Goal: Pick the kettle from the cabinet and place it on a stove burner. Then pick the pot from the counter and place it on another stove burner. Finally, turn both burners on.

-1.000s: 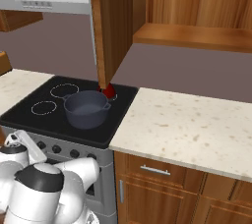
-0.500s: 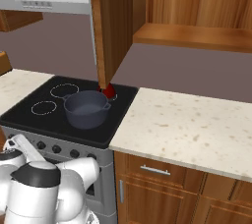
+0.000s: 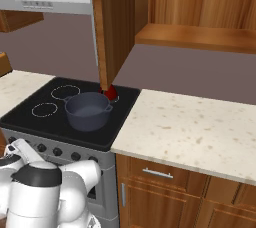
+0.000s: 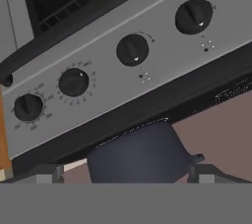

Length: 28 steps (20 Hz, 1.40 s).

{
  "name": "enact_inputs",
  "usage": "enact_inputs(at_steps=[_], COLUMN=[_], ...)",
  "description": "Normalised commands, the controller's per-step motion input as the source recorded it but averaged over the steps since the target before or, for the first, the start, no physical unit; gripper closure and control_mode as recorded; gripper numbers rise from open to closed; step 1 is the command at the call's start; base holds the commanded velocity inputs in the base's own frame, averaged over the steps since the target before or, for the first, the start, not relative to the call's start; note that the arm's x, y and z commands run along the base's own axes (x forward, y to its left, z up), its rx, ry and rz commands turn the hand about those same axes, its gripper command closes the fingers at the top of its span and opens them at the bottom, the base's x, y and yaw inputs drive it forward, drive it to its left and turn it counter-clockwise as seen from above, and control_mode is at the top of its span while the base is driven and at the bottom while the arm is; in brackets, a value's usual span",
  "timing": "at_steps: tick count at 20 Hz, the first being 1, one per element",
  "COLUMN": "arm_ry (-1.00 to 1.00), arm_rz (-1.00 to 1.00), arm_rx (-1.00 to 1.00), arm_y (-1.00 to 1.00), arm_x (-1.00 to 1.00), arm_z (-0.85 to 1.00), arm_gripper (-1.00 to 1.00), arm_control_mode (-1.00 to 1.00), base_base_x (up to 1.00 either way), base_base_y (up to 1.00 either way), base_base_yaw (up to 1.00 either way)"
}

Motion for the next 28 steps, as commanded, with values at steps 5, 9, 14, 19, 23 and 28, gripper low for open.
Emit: enact_inputs(at_steps=[5, 9, 14, 19, 23, 28], arm_ry=[0.01, 0.04, 0.05, 0.03, 0.01, 0.01], arm_rz=[0.00, 0.00, 0.00, 0.00, 0.00, 0.00], arm_rx=[-0.07, -0.08, -0.05, -0.04, -0.04, -0.08], arm_y=[-0.01, -0.04, -0.06, -0.08, -0.10, -0.05], arm_x=[0.00, 0.00, 0.00, 0.00, 0.00, 0.00], arm_z=[0.00, -0.02, -0.09, -0.08, -0.01, 0.00], arm_gripper=[-1.00, -1.00, -1.00, -1.00, -1.00, -1.00], arm_control_mode=[-1.00, -1.00, -1.00, -1.00, -1.00, -1.00], base_base_x=[0.00, 0.00, 0.00, 0.00, 0.00, 0.00], base_base_y=[0.00, 0.00, 0.00, 0.00, 0.00, 0.00], base_base_yaw=[0.00, 0.00, 0.00, 0.00, 0.00, 0.00])
